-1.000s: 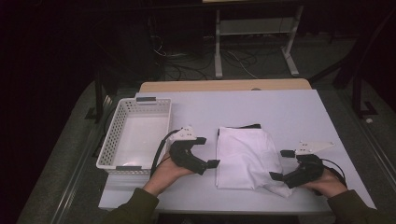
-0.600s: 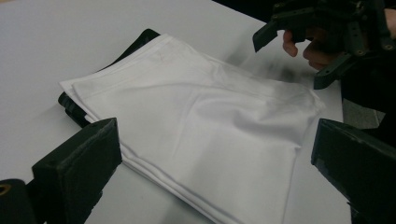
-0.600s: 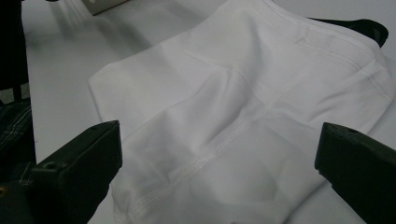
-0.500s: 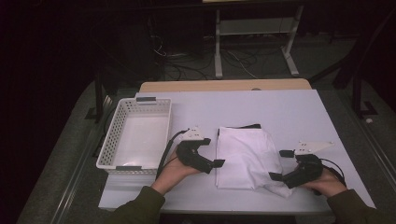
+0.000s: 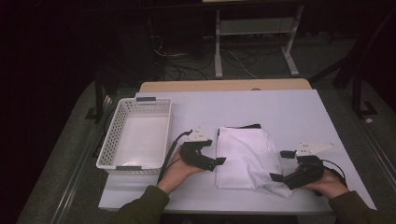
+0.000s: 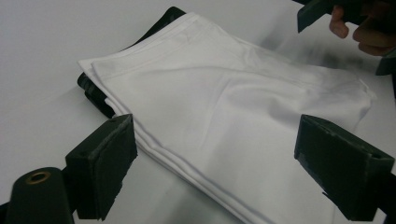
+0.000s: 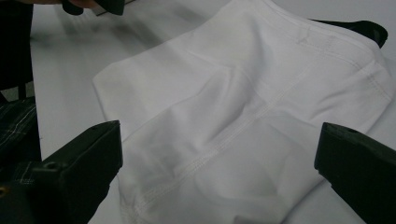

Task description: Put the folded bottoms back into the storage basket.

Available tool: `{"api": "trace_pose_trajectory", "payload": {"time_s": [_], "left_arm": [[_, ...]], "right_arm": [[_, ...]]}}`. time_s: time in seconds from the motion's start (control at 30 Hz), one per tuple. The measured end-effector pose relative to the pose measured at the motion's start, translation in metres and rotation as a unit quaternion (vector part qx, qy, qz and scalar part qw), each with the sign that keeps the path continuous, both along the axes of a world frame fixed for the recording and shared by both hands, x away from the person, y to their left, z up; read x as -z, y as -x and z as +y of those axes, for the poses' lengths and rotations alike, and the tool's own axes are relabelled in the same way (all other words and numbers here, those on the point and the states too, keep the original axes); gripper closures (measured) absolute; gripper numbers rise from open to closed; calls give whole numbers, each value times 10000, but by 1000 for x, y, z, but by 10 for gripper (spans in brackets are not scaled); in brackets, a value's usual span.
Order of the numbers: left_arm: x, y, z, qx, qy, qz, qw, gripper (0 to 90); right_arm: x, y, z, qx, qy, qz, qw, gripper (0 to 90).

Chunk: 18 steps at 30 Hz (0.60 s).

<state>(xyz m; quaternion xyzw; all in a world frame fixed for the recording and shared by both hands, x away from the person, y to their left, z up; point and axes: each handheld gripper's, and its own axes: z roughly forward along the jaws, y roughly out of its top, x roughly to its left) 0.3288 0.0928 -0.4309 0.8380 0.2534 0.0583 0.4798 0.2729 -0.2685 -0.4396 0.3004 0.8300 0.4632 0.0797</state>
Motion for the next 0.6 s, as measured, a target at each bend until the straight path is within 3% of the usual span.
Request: {"api": "trace_pose_trajectory", "payload": {"time_s": [0.6], "left_arm": [[8, -24, -1, -425, 21, 170, 9989, 227]], "right_arm": [[-1, -4, 3, -51, -28, -9, 10000, 9]]}}
